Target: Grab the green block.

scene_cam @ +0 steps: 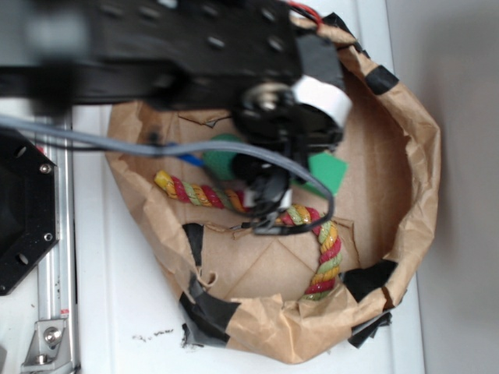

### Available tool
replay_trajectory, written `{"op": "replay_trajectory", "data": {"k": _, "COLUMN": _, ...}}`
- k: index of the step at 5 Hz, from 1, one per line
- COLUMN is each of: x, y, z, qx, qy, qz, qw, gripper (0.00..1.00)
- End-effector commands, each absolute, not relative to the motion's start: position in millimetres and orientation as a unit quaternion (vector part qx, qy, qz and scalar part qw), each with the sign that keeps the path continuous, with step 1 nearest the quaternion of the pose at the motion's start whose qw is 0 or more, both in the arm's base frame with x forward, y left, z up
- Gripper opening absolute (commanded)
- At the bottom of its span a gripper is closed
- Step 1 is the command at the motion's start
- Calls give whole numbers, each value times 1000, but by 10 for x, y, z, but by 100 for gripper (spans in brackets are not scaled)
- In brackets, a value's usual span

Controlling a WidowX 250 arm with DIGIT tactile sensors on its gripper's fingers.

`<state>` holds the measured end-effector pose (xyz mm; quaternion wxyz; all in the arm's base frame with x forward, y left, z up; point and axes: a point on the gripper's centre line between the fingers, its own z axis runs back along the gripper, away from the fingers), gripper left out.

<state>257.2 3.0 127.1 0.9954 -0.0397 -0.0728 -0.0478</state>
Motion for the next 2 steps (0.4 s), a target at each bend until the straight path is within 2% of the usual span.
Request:
{"op": "replay_trajectory", "data": {"k": 1, "x": 2486, "y": -162, "z": 2303, "qx": -58, "qy": -42, "qz": 29, "qw": 997, "gripper": 0}}
{"op": "replay_trajectory", "data": {"k": 2, "x": 2475, "y": -232, "z": 2328, "qx": -52, "qy": -47, "qz": 61, "qw": 996, "gripper": 0}}
